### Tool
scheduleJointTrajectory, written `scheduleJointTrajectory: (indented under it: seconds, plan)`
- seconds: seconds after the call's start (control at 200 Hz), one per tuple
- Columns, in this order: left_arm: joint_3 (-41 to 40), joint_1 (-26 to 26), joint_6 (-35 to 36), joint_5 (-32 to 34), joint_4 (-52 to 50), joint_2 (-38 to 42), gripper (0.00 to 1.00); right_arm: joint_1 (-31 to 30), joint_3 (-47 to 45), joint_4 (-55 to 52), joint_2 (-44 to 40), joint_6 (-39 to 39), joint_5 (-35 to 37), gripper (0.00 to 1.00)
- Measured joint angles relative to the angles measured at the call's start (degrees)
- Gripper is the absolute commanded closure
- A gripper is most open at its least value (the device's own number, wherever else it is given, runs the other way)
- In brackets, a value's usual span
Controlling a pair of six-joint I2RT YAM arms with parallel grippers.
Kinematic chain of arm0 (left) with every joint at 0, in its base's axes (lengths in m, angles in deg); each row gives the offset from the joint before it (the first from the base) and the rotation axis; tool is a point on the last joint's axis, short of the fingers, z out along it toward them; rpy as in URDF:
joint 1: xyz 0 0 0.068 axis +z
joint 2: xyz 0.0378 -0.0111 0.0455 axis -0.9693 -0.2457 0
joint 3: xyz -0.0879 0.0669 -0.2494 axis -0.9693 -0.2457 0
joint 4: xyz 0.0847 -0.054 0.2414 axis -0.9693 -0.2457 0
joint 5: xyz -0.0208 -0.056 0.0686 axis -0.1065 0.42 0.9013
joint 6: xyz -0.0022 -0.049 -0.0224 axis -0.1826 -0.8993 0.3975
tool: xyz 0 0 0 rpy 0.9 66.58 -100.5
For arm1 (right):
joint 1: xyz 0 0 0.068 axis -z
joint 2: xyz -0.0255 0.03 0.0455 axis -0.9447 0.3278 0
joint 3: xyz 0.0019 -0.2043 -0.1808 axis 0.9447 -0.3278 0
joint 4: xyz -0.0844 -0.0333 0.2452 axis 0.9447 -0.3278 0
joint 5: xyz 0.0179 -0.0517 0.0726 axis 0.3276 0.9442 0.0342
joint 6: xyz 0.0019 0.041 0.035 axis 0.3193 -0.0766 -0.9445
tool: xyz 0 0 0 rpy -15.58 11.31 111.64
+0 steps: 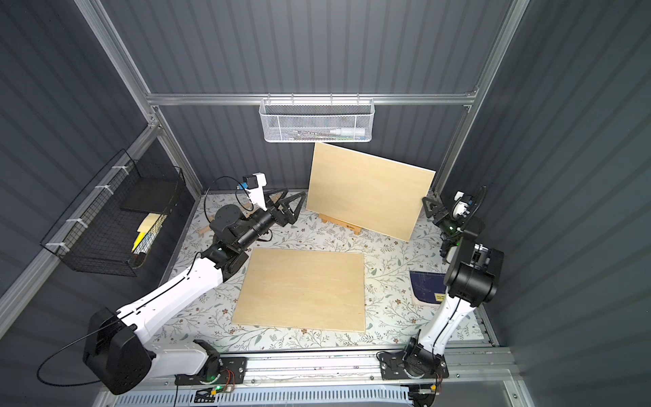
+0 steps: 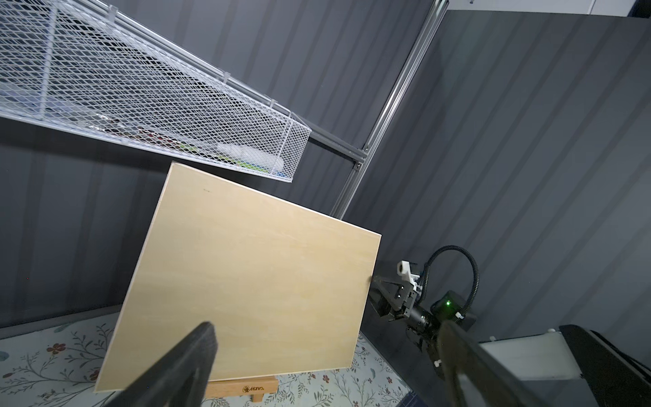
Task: Disassemble the easel
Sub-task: Pick up the drawing board from the easel.
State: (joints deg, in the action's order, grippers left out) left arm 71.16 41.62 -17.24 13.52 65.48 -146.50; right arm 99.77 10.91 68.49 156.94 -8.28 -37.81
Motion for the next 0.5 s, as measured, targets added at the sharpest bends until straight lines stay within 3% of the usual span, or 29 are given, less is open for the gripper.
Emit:
scheduleJointTrajectory:
  seconds: [0.5]
  plan:
    - [0.13, 0.00, -0.02, -0.68, 0.00, 0.00, 0.01, -3.78, 2.75, 7.30, 5.90, -3.26, -6.62, 0.34]
